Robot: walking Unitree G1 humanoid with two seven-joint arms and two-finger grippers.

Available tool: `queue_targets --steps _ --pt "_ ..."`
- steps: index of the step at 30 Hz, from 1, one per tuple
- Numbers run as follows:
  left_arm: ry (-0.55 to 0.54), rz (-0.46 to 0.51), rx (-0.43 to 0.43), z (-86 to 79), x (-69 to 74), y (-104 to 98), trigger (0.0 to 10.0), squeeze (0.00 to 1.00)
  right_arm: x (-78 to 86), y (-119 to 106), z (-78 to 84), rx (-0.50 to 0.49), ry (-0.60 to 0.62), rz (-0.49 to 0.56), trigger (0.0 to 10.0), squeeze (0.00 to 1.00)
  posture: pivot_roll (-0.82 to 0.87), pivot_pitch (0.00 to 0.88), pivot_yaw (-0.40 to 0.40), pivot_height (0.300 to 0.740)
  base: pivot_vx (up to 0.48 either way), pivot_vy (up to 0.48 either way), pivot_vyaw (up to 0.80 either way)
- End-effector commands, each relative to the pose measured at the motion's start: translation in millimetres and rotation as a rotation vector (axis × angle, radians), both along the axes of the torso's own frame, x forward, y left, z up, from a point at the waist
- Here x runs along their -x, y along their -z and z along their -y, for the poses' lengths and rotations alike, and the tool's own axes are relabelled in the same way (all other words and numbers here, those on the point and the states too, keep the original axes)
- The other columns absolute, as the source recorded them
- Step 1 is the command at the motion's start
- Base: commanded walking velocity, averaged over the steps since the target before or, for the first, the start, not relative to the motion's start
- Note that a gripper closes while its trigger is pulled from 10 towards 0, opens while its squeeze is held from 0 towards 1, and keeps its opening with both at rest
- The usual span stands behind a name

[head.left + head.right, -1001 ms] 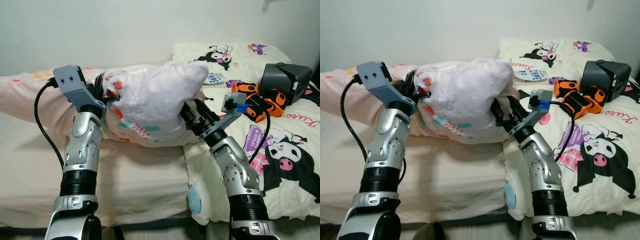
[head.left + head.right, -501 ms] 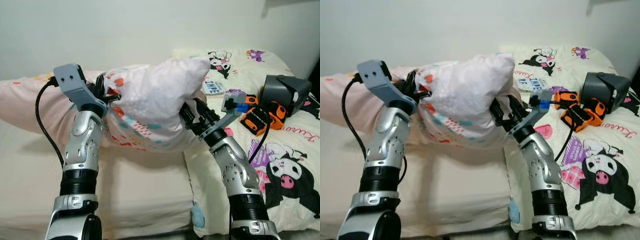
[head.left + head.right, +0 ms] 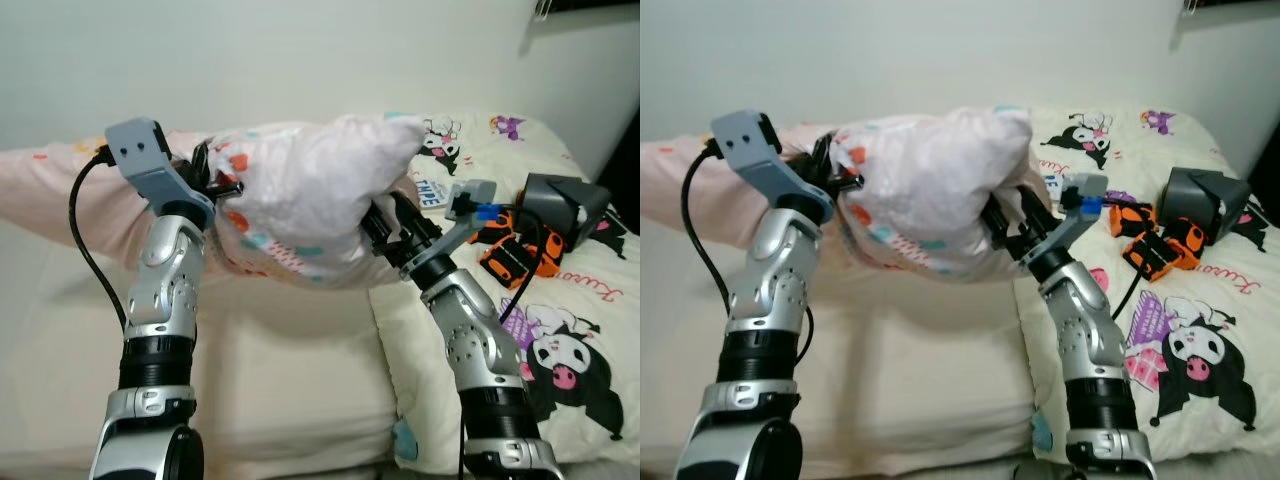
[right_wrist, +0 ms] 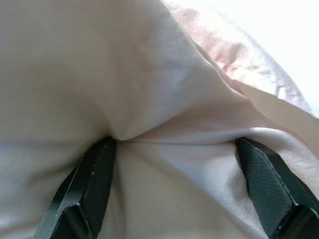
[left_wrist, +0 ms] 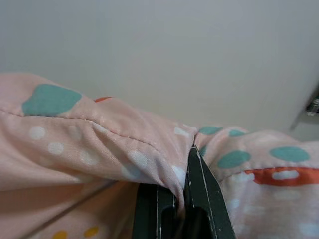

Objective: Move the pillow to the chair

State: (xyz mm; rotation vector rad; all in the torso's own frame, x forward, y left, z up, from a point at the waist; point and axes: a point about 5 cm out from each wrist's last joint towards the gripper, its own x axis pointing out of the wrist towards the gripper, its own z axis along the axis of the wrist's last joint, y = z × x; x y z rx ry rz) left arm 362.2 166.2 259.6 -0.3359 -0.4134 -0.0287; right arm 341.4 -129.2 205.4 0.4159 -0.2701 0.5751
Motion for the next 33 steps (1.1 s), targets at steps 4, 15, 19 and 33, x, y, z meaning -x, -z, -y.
queue_targets --steps 4,15,19,33 --pt "0.007 0.102 -0.004 3.5 6.4 -20 10.0 0.0 0.5 0 -7.1 0.01 -0.032 0.002 10.0 0.0 -0.05 0.0 0.117 0.704 0.0 0.0 0.0" --pt "0.019 0.068 -0.021 6.9 4.9 -13 10.0 0.0 -0.2 3 -6.1 0.017 -0.005 -0.005 10.0 0.0 -0.04 0.0 0.12 0.74 0.0 0.0 0.0" --pt "0.015 0.049 -0.038 8.1 4.3 -9 10.0 0.0 -3.5 8 -3.8 0.032 0.039 -0.041 10.0 0.0 -0.04 0.0 0.12 0.74 0.0 0.0 0.0" --pt "-0.113 -0.071 -0.12 -3.0 2.8 15 10.0 0.0 5.0 14 -12.0 0.067 -0.035 -0.003 10.0 0.0 -0.03 0.0 0.121 0.74 0.0 0.0 0.51"
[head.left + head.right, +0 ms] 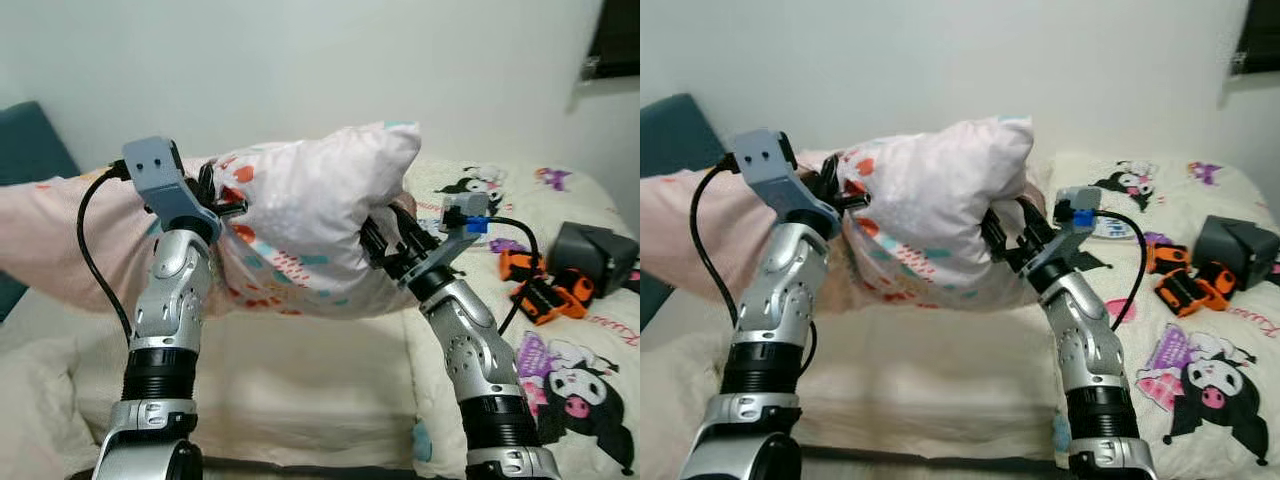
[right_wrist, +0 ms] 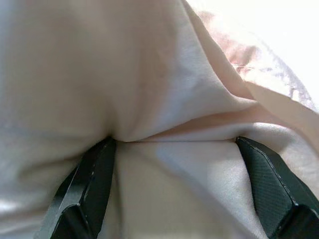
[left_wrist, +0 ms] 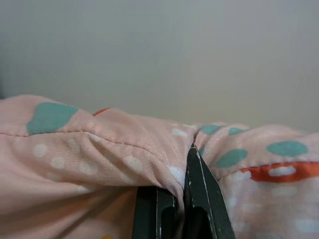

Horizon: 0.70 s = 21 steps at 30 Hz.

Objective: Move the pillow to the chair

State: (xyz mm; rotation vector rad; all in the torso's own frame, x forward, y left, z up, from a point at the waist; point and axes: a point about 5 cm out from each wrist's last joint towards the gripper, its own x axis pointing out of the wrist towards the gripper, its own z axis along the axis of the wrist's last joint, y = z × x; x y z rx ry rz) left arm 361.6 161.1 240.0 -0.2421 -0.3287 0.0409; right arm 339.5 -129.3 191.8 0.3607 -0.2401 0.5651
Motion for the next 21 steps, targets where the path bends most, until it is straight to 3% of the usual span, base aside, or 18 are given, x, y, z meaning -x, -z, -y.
queue_targets --steps 1,12,21 --pt "-0.051 0.013 -0.044 -10.2 2.2 -2 10.0 0.0 3.3 1 -12.1 0.009 -0.05 0.008 10.0 0.0 -0.03 0.0 0.121 0.74 0.0 0.0 0.72" --pt "-0.2 -0.097 -0.035 -34.9 5.0 21 10.0 0.0 3.5 12 -13.7 0.067 -0.055 -0.036 10.0 0.0 -0.02 0.0 0.112 0.74 0.0 0.0 0.72" --pt "-0.276 -0.121 -0.036 -44.5 10.7 28 10.0 0.0 3.0 19 -17.3 0.11 -0.065 -0.063 10.0 0.0 -0.02 0.0 0.109 0.74 0.0 0.0 0.72"
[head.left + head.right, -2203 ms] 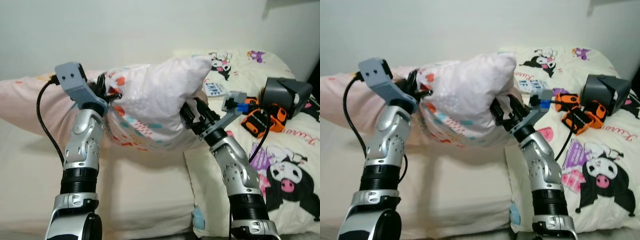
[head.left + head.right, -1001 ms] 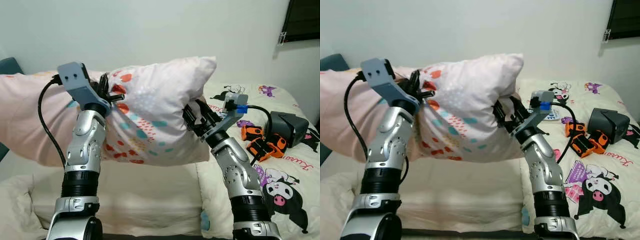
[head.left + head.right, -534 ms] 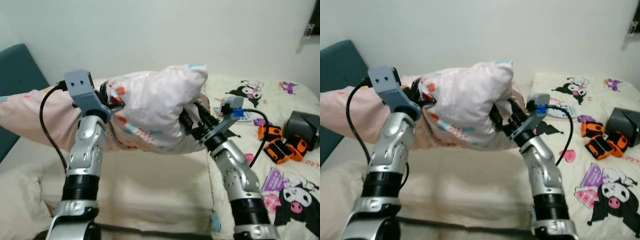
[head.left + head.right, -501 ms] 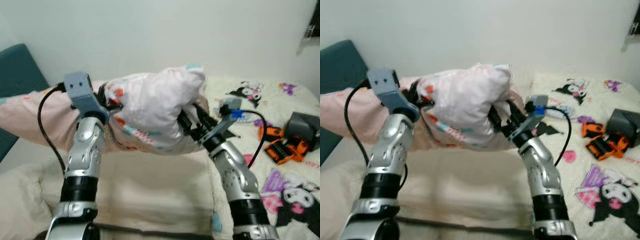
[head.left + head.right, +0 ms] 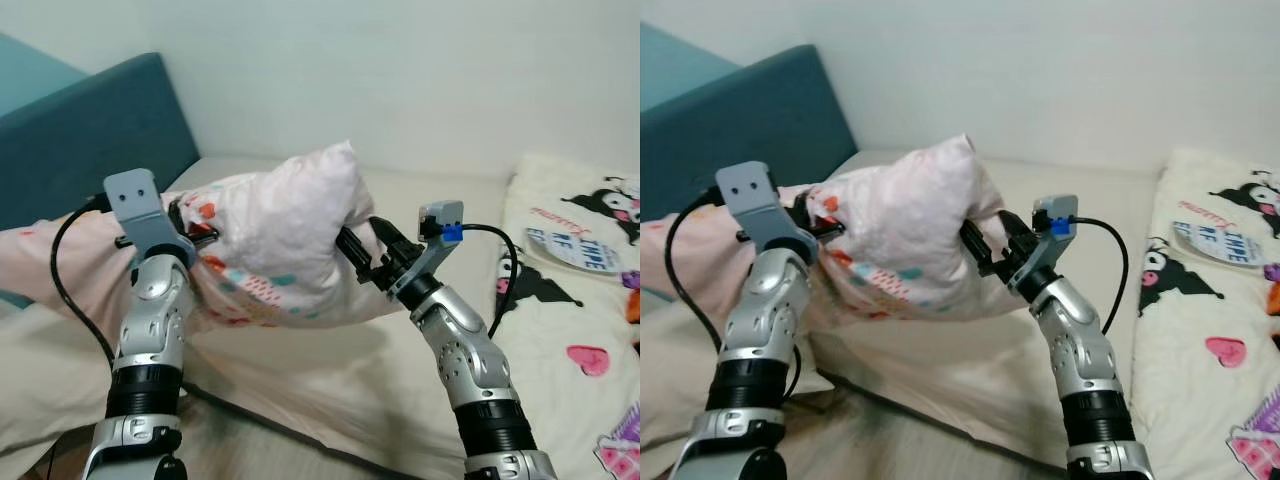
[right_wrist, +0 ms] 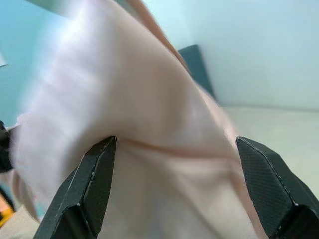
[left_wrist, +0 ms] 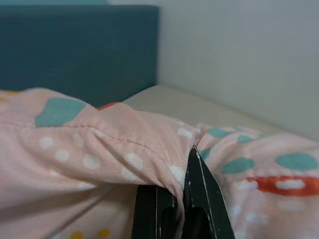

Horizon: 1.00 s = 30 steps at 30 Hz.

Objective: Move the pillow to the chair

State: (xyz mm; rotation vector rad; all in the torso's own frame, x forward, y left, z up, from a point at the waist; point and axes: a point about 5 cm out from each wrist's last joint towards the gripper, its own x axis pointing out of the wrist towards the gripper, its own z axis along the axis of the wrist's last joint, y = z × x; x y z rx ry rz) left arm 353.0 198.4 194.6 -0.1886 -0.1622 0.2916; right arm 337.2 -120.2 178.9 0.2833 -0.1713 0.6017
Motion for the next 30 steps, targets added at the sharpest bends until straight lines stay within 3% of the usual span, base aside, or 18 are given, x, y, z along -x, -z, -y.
queue_targets --steps 1,10,17,20,22,30 --pt "-0.083 0.065 -0.041 -12.6 3.5 -18 10.0 0.0 0.2 7 -9.3 0.021 -0.033 -0.033 10.0 0.0 -0.01 0.0 0.106 0.74 0.0 0.0 0.72" --pt "-0.167 0.05 -0.057 -25.9 8.1 -17 10.0 0.0 -1.2 10 -13.2 0.038 -0.047 -0.042 10.0 0.0 0.0 0.0 0.099 0.74 0.0 0.0 0.72" --pt "-0.166 0.041 -0.065 -21.8 17.2 -10 10.0 0.0 -1.5 11 -15.6 0.045 -0.063 -0.045 10.0 0.0 0.01 0.0 0.095 0.74 0.0 0.0 0.72" --pt "-0.13 0.006 -0.08 -10.5 34.3 4 10.0 0.0 2.7 13 -15.6 0.046 -0.071 -0.045 10.0 0.0 0.01 0.0 0.098 0.74 0.0 0.0 0.72" --pt "-0.06 -0.059 -0.144 4.7 54.1 28 10.0 0.0 6.0 16 -13.2 0.046 -0.073 -0.052 10.0 0.0 0.01 0.0 0.097 0.74 0.0 0.0 0.72" --pt "-0.041 -0.145 -0.148 10.4 79.9 52 10.0 0.0 8.4 21 -12.5 0.054 -0.08 -0.065 10.0 0.0 0.04 0.0 0.088 0.74 0.0 0.0 0.72"
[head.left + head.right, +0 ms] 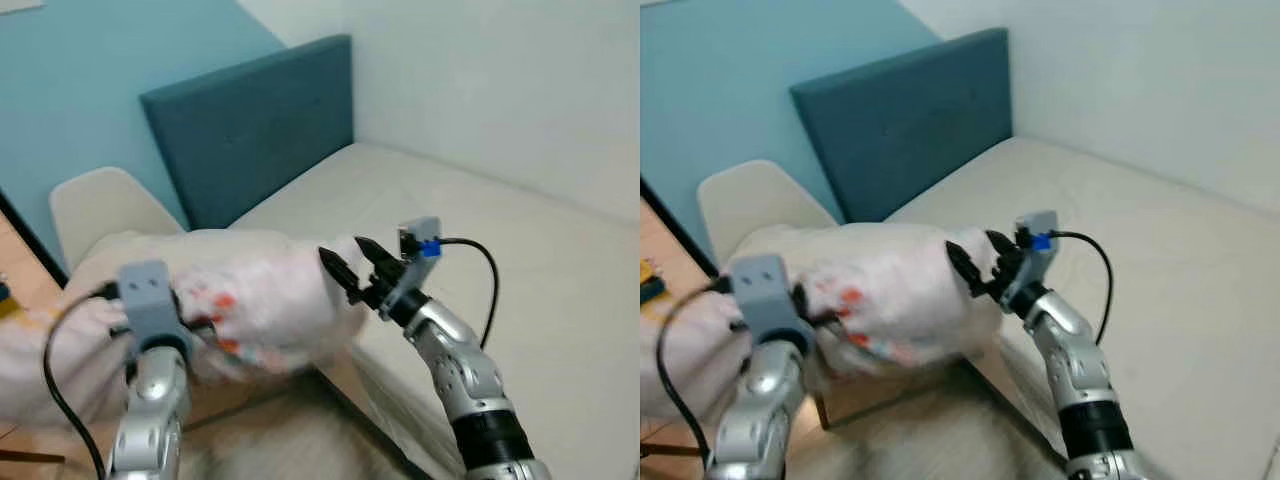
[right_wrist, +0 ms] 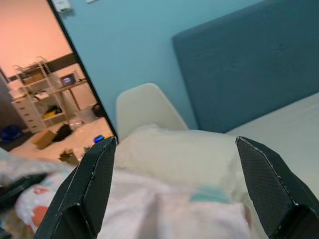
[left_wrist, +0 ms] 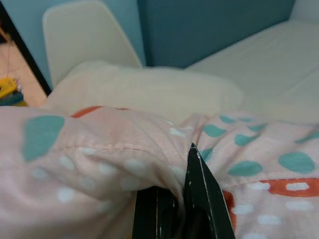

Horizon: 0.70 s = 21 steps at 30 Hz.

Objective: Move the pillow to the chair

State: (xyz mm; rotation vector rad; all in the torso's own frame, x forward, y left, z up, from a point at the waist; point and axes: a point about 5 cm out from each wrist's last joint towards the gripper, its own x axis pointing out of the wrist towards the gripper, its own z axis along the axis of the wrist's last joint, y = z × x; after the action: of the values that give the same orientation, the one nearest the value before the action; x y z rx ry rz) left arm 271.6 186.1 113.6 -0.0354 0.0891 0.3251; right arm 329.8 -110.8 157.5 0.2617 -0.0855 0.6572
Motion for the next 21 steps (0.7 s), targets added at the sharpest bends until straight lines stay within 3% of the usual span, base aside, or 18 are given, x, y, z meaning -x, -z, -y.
queue_targets --steps 1,8,21 --pt "-0.008 0.127 -0.04 -1.9 -1.6 -29 10.0 0.0 1.1 0 -3.1 0.005 -0.018 -0.001 10.0 0.0 0.04 0.0 0.088 0.74 0.0 0.0 0.71" --pt "-0.097 0.167 -0.044 -15.0 -3.9 -44 10.0 0.0 2.8 7 -15.9 0.067 -0.08 -0.02 10.0 0.0 0.06 0.0 0.071 0.74 0.0 0.0 0.72" --pt "-0.145 0.21 0.047 -23.5 -10.1 -52 10.0 0.0 4.3 15 -16.6 0.123 -0.093 -0.041 10.0 0.0 0.06 0.0 0.044 0.74 0.0 0.0 0.72"
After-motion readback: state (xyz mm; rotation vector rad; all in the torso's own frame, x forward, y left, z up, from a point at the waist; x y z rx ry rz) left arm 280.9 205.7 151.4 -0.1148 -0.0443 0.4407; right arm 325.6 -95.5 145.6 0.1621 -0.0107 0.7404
